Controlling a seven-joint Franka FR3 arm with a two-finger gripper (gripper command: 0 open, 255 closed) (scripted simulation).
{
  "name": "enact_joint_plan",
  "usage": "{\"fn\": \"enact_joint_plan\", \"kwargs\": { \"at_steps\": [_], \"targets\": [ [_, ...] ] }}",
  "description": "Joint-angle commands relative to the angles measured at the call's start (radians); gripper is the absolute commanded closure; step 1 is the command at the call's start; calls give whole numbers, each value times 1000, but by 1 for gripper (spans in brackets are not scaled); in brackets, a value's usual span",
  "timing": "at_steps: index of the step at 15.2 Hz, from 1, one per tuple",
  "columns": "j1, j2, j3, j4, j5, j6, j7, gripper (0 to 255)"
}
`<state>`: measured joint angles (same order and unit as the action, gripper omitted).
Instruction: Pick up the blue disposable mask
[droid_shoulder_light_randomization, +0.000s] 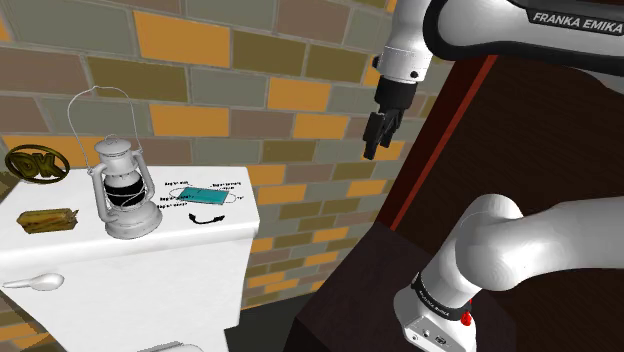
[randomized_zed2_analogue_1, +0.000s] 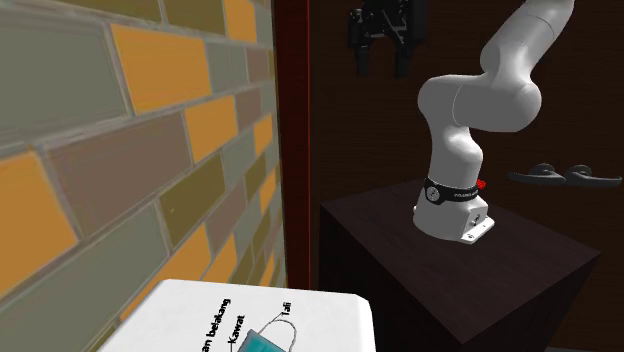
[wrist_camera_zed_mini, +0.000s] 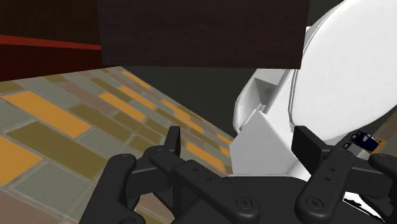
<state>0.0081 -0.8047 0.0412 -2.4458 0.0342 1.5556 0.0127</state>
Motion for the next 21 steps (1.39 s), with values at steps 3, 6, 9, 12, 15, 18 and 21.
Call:
{"fn": "enact_joint_plan", "kwargs": {
  "at_steps": [3,6,9,12,15,18,21],
  "targets": [
    [17,65,3,7,-4,67,-36,0],
    [42,166,10,28,-9,162,-88,0],
    [66,269,18,59,-13,249,-137,0],
    [88,373,30,100,-19,326,-184,0],
    [108,476,44,150,-26,395,-229,0],
    [128,577,60,207,-36,454,-270,0],
    [147,677,78,271,-50,504,-308,0]
  ]
}}
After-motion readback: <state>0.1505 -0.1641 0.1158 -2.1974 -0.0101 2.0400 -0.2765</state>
